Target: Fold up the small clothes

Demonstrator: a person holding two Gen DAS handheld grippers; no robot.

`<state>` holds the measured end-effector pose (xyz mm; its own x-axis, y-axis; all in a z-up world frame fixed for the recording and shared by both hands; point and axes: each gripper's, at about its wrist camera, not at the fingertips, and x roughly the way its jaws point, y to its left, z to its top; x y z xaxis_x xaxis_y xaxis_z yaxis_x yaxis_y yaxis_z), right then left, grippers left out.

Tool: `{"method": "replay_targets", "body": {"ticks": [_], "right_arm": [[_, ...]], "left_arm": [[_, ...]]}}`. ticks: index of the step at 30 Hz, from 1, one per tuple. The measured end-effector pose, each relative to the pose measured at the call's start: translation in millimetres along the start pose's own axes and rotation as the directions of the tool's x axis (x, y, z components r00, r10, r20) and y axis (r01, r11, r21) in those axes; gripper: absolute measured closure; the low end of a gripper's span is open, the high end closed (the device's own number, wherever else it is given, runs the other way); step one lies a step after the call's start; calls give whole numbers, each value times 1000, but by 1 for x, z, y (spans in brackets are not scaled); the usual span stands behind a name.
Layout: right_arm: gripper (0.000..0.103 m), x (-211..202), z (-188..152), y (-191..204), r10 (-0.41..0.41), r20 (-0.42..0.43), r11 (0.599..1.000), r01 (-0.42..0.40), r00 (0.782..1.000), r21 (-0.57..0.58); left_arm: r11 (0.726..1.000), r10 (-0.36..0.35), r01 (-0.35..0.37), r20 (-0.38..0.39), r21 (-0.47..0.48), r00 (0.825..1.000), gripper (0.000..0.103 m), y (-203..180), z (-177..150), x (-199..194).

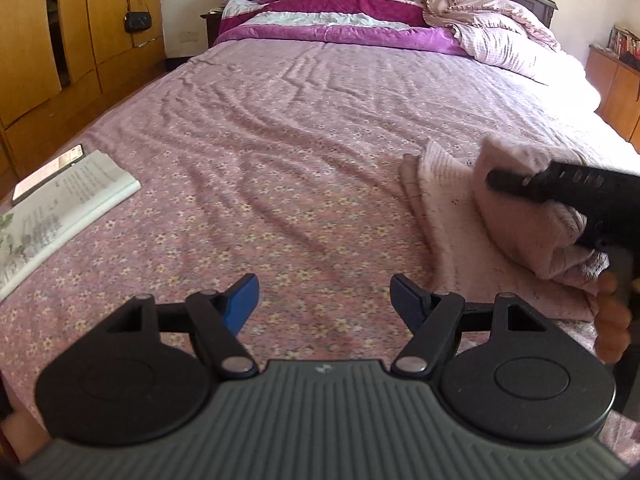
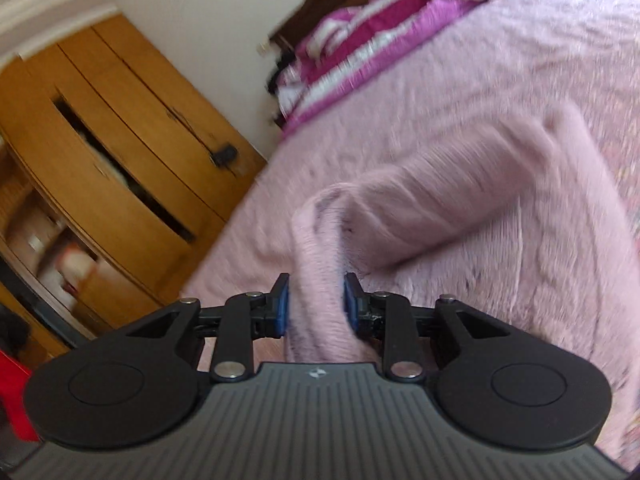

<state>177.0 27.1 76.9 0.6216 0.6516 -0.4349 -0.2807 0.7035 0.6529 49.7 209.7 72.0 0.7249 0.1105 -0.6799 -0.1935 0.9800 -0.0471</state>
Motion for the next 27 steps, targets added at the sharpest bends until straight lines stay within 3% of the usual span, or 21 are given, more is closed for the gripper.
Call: {"method": "replay_targets", "body": {"ticks": [5, 12, 17, 20, 23, 27], "right_arm": [[53, -3, -16, 28, -28, 10, 994, 29, 1000, -107], [48, -48, -15, 27, -42, 58, 984, 52, 997, -170], [46, -91, -12, -5, -83, 157, 990, 99, 984, -100], [45, -113, -13, -29, -145, 217, 988, 154, 965, -25], [43, -122, -10, -53, -200, 218, 980, 196, 955, 42], [43, -126, -12, -76, -253, 202, 967, 238, 946, 94]], "left_arm": [[1000, -16, 16, 18, -10, 1000, 29, 7, 8, 3], [993, -113, 114, 49, -18, 992, 29, -8, 36, 9], [988, -148, 144, 73, 47, 986, 29, -42, 58, 16], [974, -211, 201, 92, 107, 973, 29, -68, 68, 18], [948, -278, 258, 90, 186, 956, 29, -98, 74, 29], [913, -308, 275, 70, 301, 949, 29, -138, 73, 54]]}}
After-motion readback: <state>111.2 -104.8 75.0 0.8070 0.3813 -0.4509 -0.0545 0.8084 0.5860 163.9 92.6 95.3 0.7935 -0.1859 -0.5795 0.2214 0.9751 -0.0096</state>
